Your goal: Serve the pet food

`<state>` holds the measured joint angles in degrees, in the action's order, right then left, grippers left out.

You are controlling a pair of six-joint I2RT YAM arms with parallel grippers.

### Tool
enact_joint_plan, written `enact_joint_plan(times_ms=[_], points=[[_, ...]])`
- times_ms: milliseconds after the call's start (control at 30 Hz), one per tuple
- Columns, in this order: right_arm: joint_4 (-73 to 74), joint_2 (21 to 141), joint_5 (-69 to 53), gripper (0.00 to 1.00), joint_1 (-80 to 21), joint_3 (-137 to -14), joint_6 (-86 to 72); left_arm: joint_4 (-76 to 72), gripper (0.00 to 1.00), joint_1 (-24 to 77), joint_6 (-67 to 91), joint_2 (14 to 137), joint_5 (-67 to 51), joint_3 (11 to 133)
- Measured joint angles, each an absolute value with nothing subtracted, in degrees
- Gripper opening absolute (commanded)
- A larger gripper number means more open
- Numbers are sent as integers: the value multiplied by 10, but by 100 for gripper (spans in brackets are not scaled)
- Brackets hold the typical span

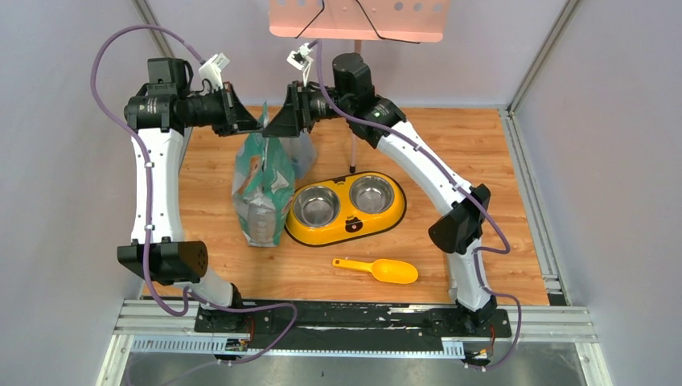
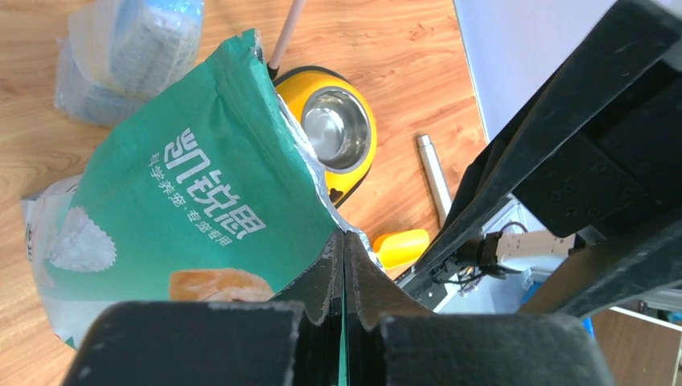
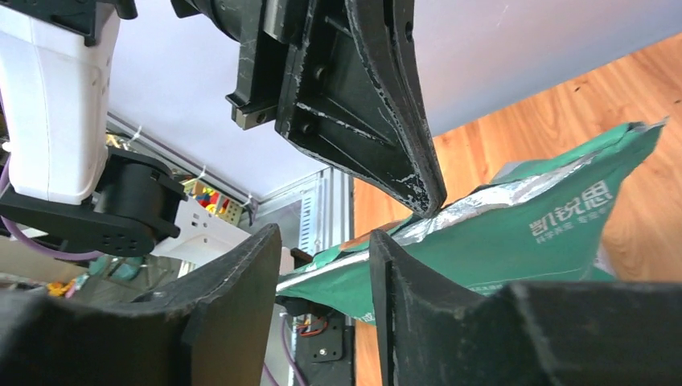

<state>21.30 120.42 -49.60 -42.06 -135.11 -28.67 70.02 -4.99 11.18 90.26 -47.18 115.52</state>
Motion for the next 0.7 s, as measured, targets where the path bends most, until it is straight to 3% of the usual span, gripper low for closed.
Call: enact_joint_plan(times_ms=[533, 700], points=[[226, 1220, -440, 36, -429, -1340, -317, 684, 1, -50, 126, 903, -488, 1152], [227, 1221, -423, 33, -428, -1340, -317, 685, 20, -50, 120, 903, -471, 1153]])
